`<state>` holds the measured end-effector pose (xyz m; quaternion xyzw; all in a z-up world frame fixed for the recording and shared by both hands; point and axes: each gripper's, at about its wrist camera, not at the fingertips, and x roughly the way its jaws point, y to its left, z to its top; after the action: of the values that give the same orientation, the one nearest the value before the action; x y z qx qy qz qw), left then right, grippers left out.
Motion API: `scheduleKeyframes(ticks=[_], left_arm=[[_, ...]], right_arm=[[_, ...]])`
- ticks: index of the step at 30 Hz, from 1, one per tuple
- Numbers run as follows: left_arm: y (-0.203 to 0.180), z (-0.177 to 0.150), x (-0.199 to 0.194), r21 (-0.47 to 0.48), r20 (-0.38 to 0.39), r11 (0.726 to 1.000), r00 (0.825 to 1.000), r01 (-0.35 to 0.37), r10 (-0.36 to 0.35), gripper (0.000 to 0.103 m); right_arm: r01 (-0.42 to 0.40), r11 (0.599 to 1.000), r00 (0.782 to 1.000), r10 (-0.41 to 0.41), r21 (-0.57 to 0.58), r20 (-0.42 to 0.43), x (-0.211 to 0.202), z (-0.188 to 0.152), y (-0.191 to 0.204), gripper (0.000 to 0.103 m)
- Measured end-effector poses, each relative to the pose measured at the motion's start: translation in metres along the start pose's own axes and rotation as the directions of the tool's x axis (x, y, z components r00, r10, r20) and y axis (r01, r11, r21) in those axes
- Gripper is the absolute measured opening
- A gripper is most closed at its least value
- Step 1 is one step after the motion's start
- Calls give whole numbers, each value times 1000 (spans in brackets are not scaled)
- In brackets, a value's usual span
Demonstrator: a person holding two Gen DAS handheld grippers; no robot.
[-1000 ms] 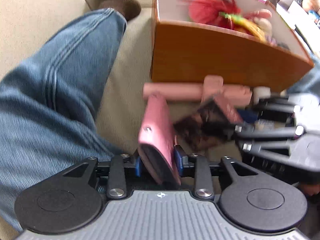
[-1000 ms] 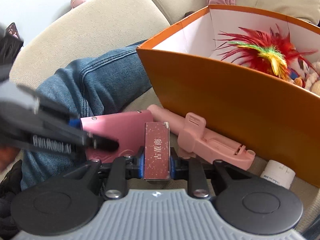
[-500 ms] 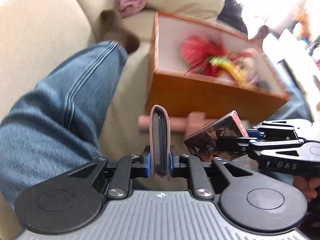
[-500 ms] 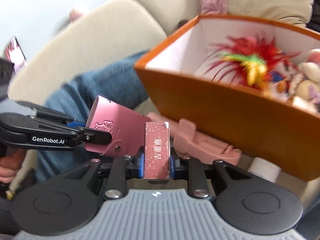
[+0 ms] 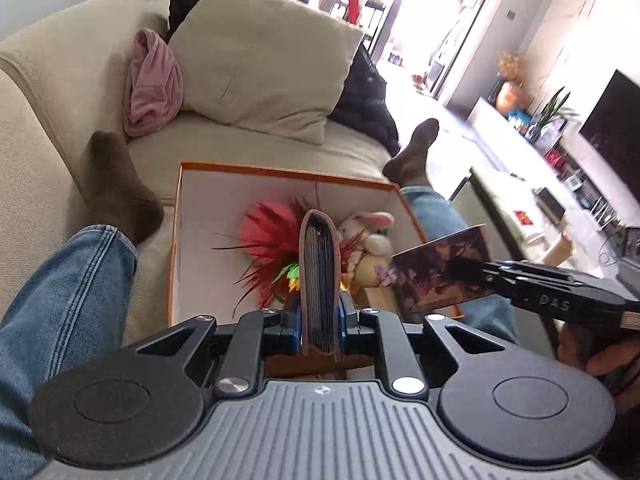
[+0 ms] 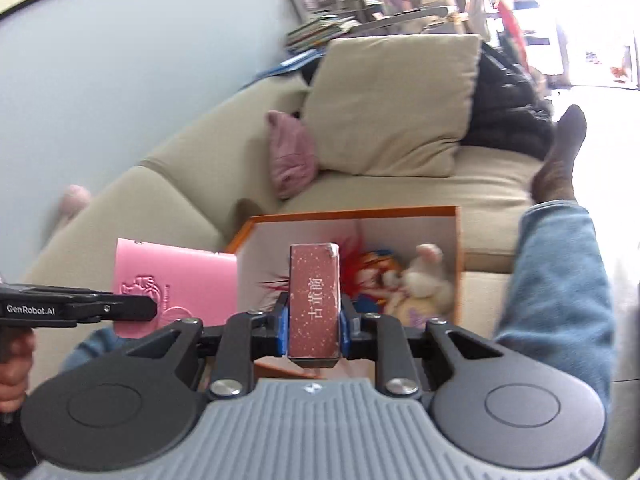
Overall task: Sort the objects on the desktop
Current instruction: 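Carry the pink stick and red box over the orange box and lower them in, then open both grippers to release the stick and red box, then withdraw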
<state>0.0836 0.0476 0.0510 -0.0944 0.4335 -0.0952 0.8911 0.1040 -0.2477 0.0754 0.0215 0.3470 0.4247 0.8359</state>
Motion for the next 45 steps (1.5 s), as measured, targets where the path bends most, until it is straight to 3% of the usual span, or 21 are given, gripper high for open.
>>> scheduleKeyframes(ticks=[3,8,13,21,27,32,35,45], left_arm=[[3,5,32,28,-85,998,995,-50,52,18],[11,4,59,39,-180,998,982,-48,54,18],[15,8,89,16,-286,1000,958,0,4,19],[5,15,104,20,-369,995,925,99,-85,19],[1,18,123,16,-416,995,906,94,-79,19],[8,15,132,-50,-437,994,893,98,-110,20],[7,13,136,-91,-439,988,885,125,-152,22],[8,9,142,-148,-404,970,884,192,-236,31]], right_arm=[[31,999,999,-31,-8,-20,15,2,-5,25],[42,999,995,-42,-2,-87,45,0,-16,25],[39,999,988,-34,34,-151,66,-1,-24,25],[23,998,972,-10,53,-236,79,-2,-20,24],[70,997,955,-57,37,-293,93,-6,-15,25],[81,994,945,-55,68,-322,101,-11,-18,27],[67,993,949,-32,102,-313,99,-10,-21,37],[74,983,969,-31,170,-246,83,-5,-39,34]])
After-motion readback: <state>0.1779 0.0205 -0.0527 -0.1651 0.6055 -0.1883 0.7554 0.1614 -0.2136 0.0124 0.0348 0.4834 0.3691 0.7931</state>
